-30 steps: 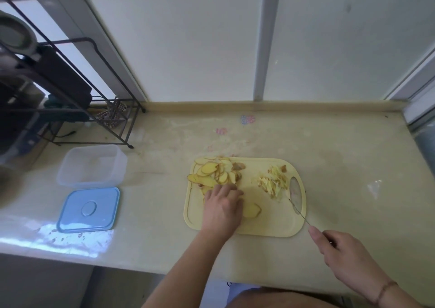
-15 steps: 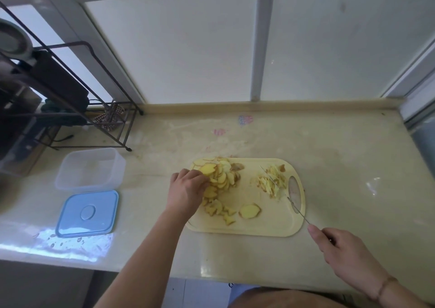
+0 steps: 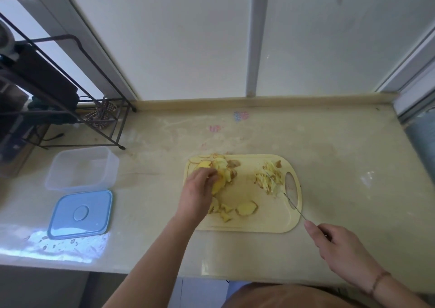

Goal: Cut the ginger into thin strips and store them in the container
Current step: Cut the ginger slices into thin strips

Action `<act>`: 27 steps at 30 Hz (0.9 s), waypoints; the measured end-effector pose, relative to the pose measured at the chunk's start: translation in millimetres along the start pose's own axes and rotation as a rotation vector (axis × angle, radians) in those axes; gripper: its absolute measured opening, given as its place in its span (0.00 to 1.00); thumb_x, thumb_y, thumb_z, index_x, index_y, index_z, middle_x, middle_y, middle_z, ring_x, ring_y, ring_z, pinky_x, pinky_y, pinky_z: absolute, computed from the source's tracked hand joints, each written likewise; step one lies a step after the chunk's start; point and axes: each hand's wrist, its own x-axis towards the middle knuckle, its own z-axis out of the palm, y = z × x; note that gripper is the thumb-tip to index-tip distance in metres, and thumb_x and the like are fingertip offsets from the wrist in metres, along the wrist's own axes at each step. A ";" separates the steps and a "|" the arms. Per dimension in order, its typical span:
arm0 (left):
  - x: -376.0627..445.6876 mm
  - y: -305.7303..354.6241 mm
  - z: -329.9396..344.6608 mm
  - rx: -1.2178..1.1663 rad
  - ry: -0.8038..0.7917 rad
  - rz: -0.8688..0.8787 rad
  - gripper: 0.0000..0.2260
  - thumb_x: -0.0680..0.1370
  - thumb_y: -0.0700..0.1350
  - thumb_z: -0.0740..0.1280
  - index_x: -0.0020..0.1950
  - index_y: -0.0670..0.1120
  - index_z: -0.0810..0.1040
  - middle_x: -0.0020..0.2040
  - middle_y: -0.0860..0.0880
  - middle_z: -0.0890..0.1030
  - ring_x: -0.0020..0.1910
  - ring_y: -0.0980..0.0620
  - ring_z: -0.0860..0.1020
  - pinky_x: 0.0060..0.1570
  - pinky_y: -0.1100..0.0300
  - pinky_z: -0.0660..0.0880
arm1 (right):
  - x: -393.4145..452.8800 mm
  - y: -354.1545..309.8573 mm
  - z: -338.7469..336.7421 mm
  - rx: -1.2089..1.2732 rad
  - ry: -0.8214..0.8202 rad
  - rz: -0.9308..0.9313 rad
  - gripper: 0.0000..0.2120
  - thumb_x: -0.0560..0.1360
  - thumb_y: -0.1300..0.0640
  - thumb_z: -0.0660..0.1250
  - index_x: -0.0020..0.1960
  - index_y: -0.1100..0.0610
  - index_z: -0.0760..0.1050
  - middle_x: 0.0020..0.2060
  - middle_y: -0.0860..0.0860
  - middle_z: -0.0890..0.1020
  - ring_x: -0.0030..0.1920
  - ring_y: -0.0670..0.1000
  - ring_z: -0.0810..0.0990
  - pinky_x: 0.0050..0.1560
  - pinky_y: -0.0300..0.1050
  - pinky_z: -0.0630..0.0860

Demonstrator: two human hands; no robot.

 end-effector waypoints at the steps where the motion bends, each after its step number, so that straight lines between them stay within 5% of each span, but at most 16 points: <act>1: 0.4 7.0 6.6 -0.015 -0.076 0.014 0.09 0.81 0.42 0.65 0.54 0.40 0.82 0.48 0.47 0.82 0.47 0.48 0.78 0.49 0.61 0.71 | -0.3 -0.4 0.1 0.005 -0.001 0.003 0.30 0.68 0.28 0.54 0.29 0.55 0.64 0.22 0.49 0.70 0.25 0.48 0.68 0.33 0.48 0.69; 5: 2.3 20.7 31.6 -0.028 -0.254 0.011 0.09 0.83 0.40 0.65 0.58 0.38 0.82 0.52 0.43 0.83 0.50 0.45 0.81 0.51 0.63 0.72 | -0.1 -1.0 -0.4 0.006 -0.003 0.001 0.29 0.69 0.29 0.55 0.29 0.55 0.65 0.22 0.49 0.70 0.25 0.49 0.67 0.33 0.48 0.68; 10: -1.5 16.6 47.1 0.091 -0.373 0.146 0.11 0.81 0.42 0.64 0.60 0.41 0.82 0.52 0.45 0.84 0.47 0.42 0.82 0.49 0.46 0.80 | -0.2 1.9 -0.3 0.012 0.006 0.005 0.33 0.71 0.25 0.54 0.29 0.55 0.64 0.22 0.49 0.70 0.25 0.48 0.67 0.33 0.49 0.69; 18: -44.3 16.2 38.3 0.319 -0.169 0.100 0.16 0.75 0.57 0.65 0.55 0.48 0.83 0.54 0.51 0.82 0.53 0.46 0.77 0.50 0.49 0.73 | -2.0 5.2 -1.3 0.034 0.033 0.027 0.42 0.59 0.14 0.46 0.29 0.55 0.65 0.22 0.49 0.70 0.24 0.47 0.67 0.33 0.48 0.69; 22: -42.3 17.2 42.9 0.338 -0.178 0.077 0.12 0.70 0.42 0.72 0.53 0.45 0.83 0.52 0.48 0.83 0.47 0.42 0.81 0.44 0.49 0.75 | -2.7 4.5 -0.1 0.020 0.033 0.026 0.34 0.67 0.24 0.52 0.29 0.56 0.66 0.22 0.49 0.70 0.25 0.47 0.67 0.35 0.51 0.73; 24: -32.2 19.7 44.1 0.362 -0.218 0.082 0.19 0.63 0.35 0.78 0.53 0.45 0.83 0.51 0.48 0.84 0.44 0.41 0.81 0.41 0.50 0.77 | -3.3 4.3 0.2 0.021 0.022 0.018 0.34 0.70 0.23 0.53 0.29 0.55 0.65 0.22 0.49 0.70 0.24 0.46 0.66 0.33 0.49 0.70; 27: -19.8 23.3 44.7 0.371 -0.304 0.062 0.20 0.62 0.35 0.79 0.52 0.45 0.83 0.48 0.48 0.83 0.42 0.42 0.81 0.40 0.51 0.78 | -3.7 4.6 0.0 0.009 0.019 0.019 0.31 0.73 0.28 0.58 0.29 0.55 0.65 0.22 0.49 0.70 0.24 0.47 0.67 0.33 0.50 0.70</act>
